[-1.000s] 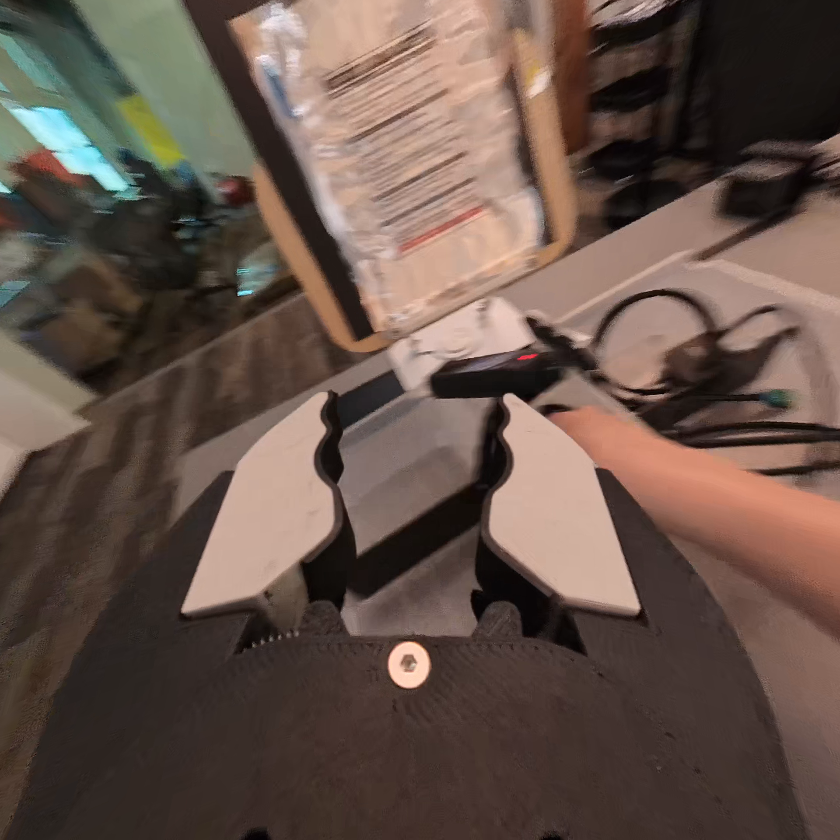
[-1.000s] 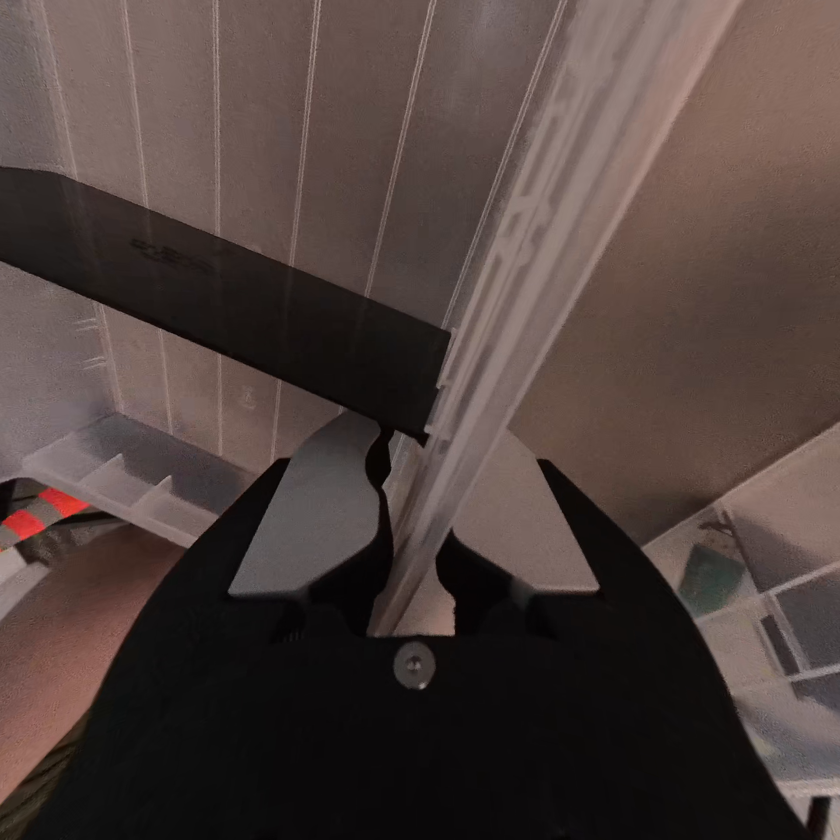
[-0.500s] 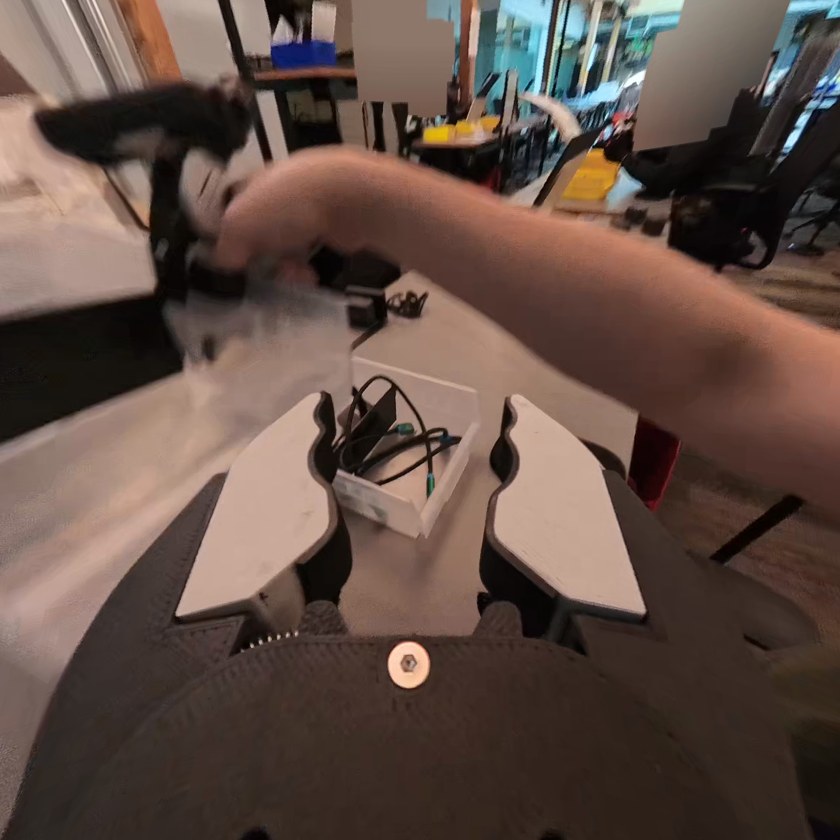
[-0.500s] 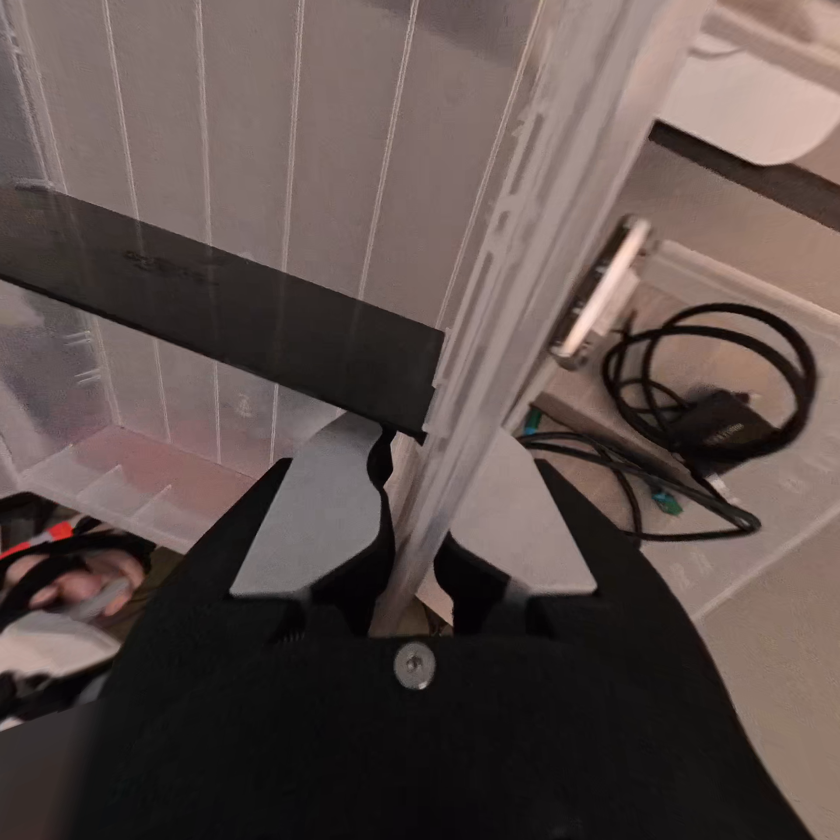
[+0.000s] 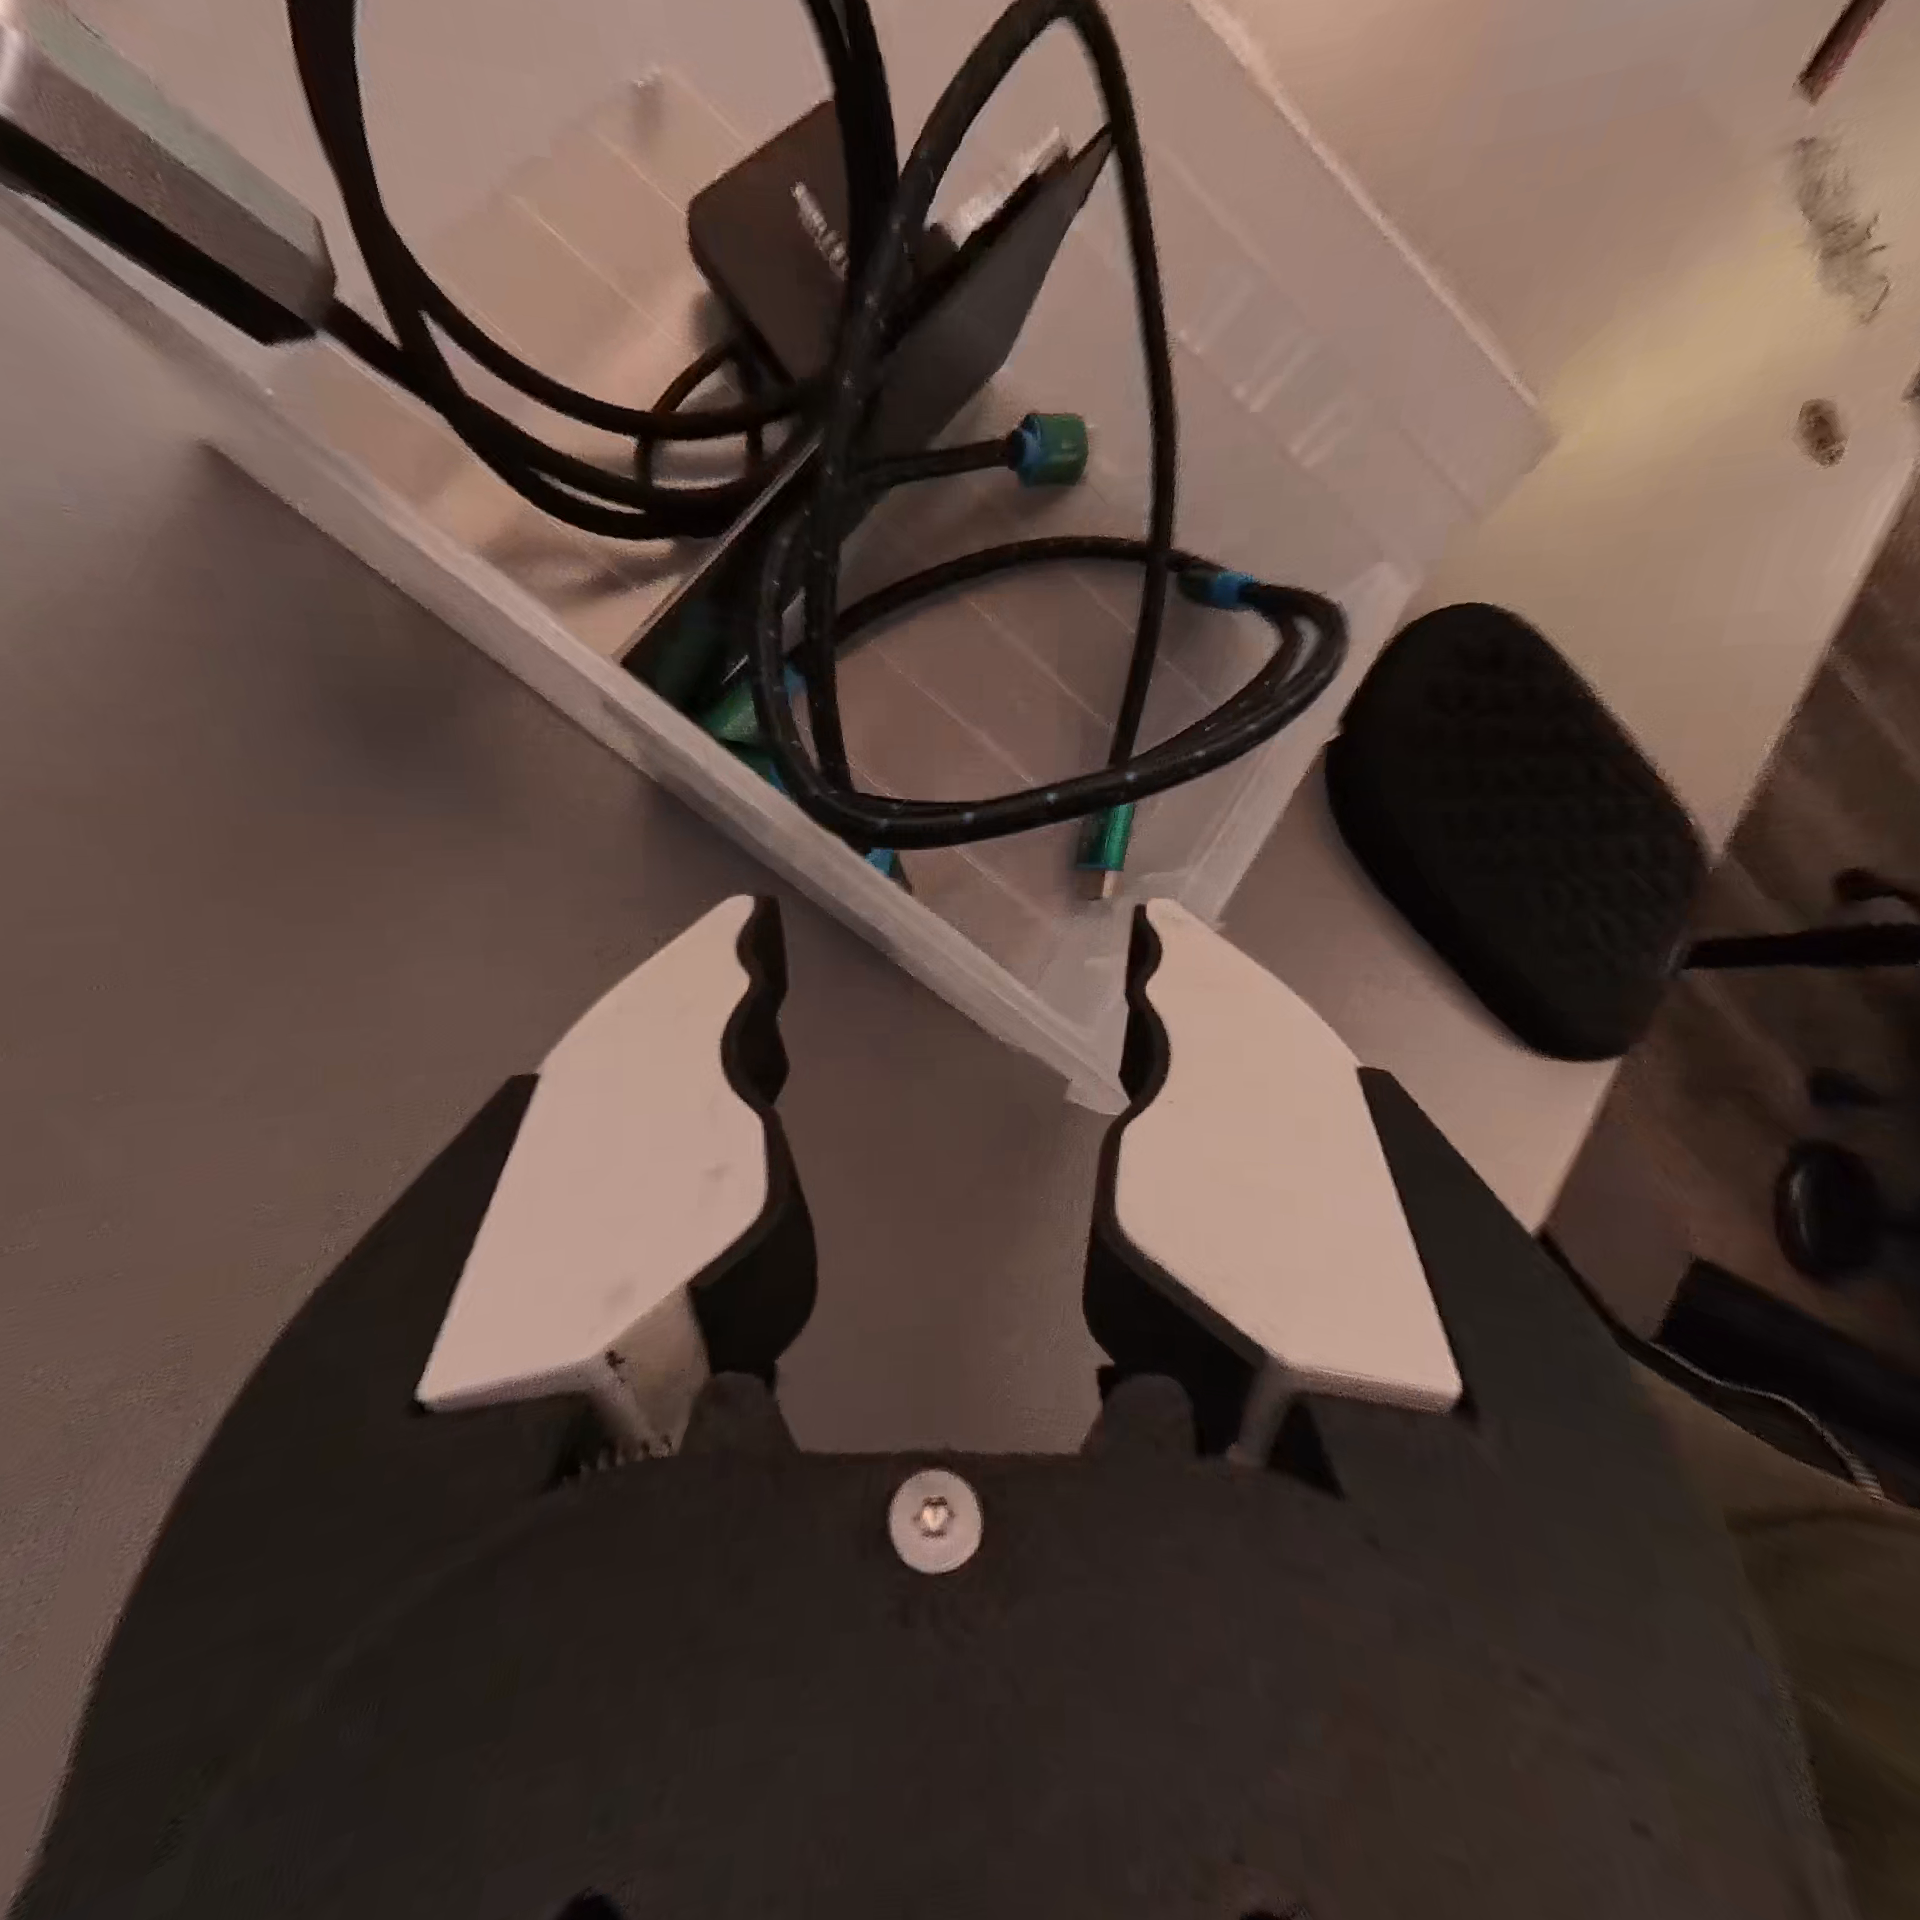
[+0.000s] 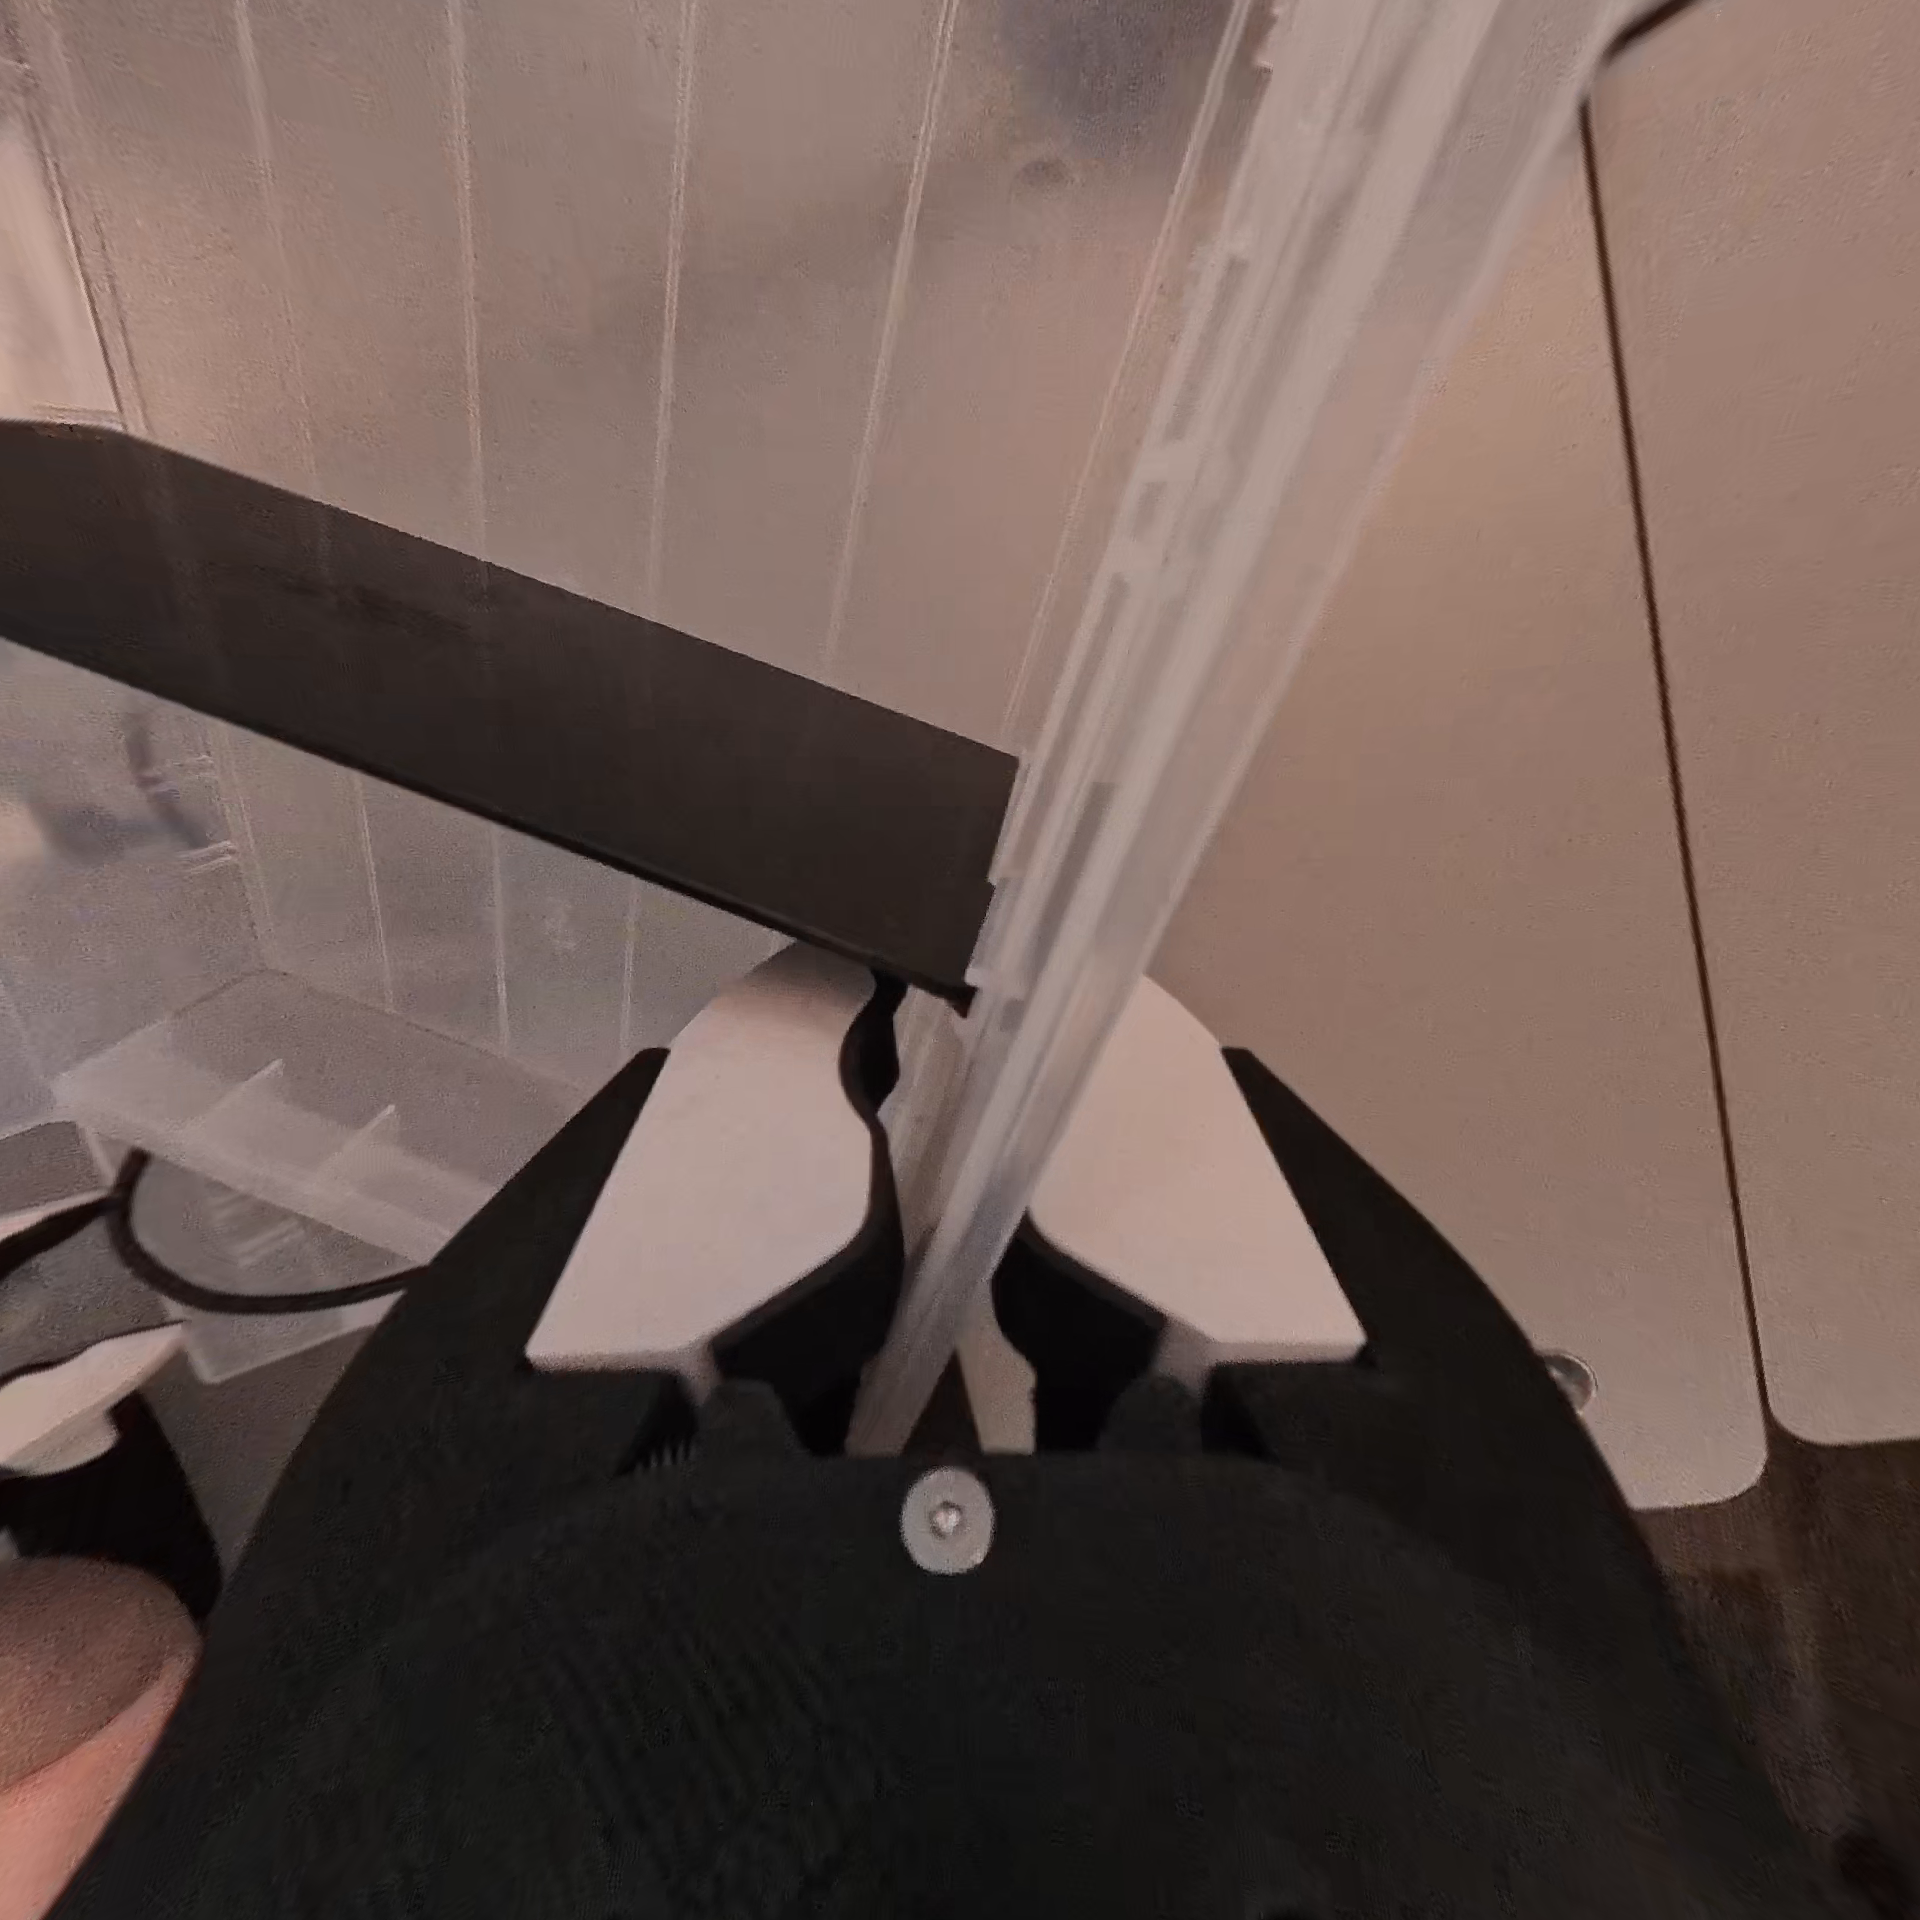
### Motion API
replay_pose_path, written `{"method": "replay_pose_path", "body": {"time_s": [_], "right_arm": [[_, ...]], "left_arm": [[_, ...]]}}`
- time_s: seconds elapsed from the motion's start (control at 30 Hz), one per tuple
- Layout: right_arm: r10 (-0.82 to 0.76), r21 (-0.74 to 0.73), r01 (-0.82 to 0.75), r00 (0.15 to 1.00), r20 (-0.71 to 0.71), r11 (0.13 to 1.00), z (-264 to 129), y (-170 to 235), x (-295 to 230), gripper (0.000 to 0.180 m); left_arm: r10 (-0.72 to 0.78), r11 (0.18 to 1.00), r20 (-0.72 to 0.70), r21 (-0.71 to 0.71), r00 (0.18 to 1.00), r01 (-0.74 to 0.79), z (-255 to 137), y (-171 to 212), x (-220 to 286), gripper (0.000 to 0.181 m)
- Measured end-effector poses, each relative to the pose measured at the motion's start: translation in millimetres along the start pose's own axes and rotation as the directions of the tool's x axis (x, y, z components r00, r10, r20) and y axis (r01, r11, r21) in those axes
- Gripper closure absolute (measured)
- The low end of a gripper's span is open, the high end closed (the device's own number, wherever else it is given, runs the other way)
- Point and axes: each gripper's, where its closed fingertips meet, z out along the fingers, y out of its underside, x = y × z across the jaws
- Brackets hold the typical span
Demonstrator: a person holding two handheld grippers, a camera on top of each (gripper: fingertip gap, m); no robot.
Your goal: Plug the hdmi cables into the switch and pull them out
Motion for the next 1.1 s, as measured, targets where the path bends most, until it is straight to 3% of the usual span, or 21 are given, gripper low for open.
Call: {"method": "replay_pose_path", "body": {"time_s": [0.1, 0.13, 0.2, 0.27, 0.4, 0.57, 0.67, 0.87, 1.1], "right_arm": [[0.084, -0.054, -0.085, 0.996, -0.021, 0.995, 26, 30, 58, 0.165], [0.108, -0.069, -0.11, 0.994, -0.033, 0.991, 35, 40, 74, 0.165], [0.15, -0.106, -0.155, 0.987, -0.056, 0.982, 53, 60, 100, 0.164], [0.169, -0.149, -0.179, 0.982, -0.08, 0.973, 70, 80, 118, 0.164], [0.131, -0.245, -0.153, 0.986, -0.104, 0.957, 98, 113, 134, 0.164], [0.053, -0.293, -0.053, 0.999, -0.008, 0.955, 117, 124, 115, 0.165], [-0.025, -0.331, 0.038, 0.999, 0.042, 0.943, 125, 127, 95, 0.165], [-0.184, -0.38, 0.215, 0.976, 0.116, 0.9, 137, 127, 59, 0.167], [-0.304, -0.388, 0.32, 0.947, 0.105, 0.864, 144, 109, 48, 0.174]], "left_arm": [[0.077, 0.991, 0.138, -0.122, 0.987, -0.06, 13, 17, -17, 0.106], [0.113, 0.987, 0.172, -0.134, 0.979, -0.09, 16, 17, -20, 0.091], [0.156, 0.982, 0.157, -0.128, 0.975, -0.136, 17, 14, -15, 0.11], [0.156, 0.98, 0.166, -0.147, 0.974, -0.132, 16, 16, -18, 0.107], [0.078, 0.979, 0.118, -0.197, 0.99, -0.054, 6, 26, -32, 0.126], [-0.016, 0.964, 0.07, -0.265, 0.997, 0.034, -24, 46, -70, 0.16], [-0.013, 0.96, 0.164, -0.275, 0.986, 0.058, -45, 57, -111, 0.175], [-0.178, 0.951, 0.227, -0.21, 0.957, 0.227, -91, 84, -179, 0.174], [-0.393, 0.9, 0.276, -0.079, 0.877, 0.428, -161, 147, -240, 0.169]]}}
